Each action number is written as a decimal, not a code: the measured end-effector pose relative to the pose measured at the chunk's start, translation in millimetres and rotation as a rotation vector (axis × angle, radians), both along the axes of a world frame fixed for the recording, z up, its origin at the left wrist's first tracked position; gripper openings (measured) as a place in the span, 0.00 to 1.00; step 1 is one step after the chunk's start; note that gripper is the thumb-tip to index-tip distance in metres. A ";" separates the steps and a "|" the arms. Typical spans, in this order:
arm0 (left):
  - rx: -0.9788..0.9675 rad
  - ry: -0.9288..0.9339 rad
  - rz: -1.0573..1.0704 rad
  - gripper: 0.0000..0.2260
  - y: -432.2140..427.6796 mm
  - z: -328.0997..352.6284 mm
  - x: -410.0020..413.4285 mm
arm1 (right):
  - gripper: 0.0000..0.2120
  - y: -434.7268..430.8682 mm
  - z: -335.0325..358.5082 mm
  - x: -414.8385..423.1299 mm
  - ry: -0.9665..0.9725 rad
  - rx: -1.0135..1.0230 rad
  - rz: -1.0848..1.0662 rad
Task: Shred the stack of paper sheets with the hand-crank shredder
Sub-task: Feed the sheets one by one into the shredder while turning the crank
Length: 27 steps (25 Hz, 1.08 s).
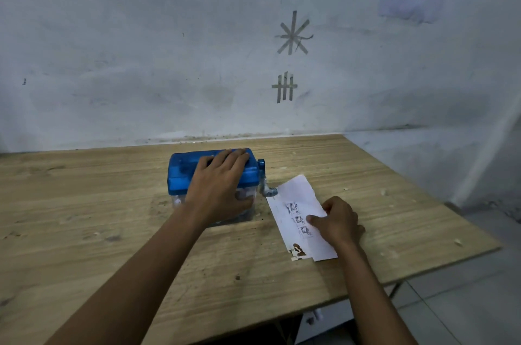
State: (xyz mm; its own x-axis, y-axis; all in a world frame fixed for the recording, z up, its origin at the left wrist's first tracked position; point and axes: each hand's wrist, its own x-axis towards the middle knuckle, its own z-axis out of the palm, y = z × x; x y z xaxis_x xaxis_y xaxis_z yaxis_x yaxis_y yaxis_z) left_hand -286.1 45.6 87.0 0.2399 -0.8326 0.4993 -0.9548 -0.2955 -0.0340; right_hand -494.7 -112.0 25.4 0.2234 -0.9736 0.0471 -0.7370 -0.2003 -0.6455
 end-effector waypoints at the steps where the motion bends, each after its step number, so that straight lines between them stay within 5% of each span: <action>1: 0.002 -0.001 0.000 0.39 0.0 -2.7 0.6 | 0.12 -2.5 -0.5 -1.0 -0.080 0.008 -0.001; 6: -0.017 0.116 0.018 0.38 -3.2 4.1 -3.5 | 0.08 -14.1 14.6 -12.7 -0.501 0.103 0.143; 11: -0.191 0.525 -0.089 0.18 -6.4 20.8 -15.3 | 0.03 -7.4 56.0 -9.7 -0.772 0.256 0.287; 15: -0.140 0.783 -0.195 0.24 -8.1 26.8 -23.1 | 0.10 7.3 90.6 7.3 -0.908 0.346 0.417; 19: -0.154 1.063 -0.303 0.07 -4.2 41.5 -25.3 | 0.12 21.9 114.6 30.6 -0.976 0.351 0.464; 24: -0.365 1.269 -0.307 0.06 8.3 56.1 -2.2 | 0.22 28.1 117.4 48.5 -0.960 0.428 0.450; 27: -0.479 1.265 -0.240 0.07 17.8 62.5 22.8 | 0.15 33.2 98.7 59.1 -0.770 0.313 0.432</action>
State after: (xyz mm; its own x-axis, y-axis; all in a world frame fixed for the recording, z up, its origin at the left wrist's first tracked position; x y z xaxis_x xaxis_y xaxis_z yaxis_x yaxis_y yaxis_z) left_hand -263.4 63.4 149.4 0.6183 -0.7274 0.2976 -0.2872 0.1433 0.9471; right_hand -435.6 -78.8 124.2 0.5847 -0.8070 0.0824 0.0140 -0.0915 -0.9957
